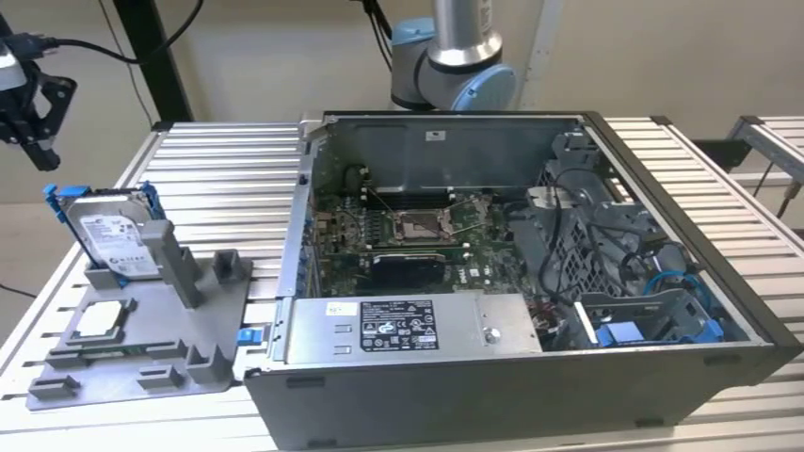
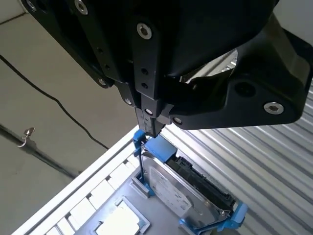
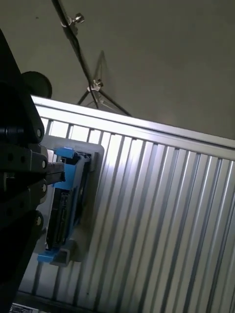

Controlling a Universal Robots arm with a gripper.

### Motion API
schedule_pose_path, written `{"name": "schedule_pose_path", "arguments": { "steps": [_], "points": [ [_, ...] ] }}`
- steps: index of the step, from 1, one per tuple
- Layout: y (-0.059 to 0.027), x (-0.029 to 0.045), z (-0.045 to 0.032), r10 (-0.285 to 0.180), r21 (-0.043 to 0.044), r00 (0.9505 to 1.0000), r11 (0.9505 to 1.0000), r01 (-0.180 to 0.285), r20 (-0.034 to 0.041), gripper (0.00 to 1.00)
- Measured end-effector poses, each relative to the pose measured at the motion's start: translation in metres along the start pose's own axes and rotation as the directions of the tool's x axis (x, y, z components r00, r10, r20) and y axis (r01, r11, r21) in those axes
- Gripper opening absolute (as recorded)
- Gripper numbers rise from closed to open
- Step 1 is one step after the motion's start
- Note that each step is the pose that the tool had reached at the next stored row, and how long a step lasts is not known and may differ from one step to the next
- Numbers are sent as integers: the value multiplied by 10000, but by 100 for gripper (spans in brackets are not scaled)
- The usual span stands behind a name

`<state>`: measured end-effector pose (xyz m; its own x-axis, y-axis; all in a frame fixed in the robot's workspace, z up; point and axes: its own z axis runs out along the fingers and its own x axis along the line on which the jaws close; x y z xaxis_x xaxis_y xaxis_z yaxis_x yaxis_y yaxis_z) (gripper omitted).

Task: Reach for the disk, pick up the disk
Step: 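Pick up the disk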

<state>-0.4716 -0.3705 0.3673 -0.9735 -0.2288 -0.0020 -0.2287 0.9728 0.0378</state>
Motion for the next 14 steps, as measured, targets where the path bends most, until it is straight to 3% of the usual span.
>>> {"name": "schedule_pose_path", "arguments": {
  "steps": [3,14],
  "points": [
    [0,0,0,-470,-1,9989,9989,470,-17,0],
    [0,1,0,-528,-1,9986,9986,528,-19,0]
  ]
}}
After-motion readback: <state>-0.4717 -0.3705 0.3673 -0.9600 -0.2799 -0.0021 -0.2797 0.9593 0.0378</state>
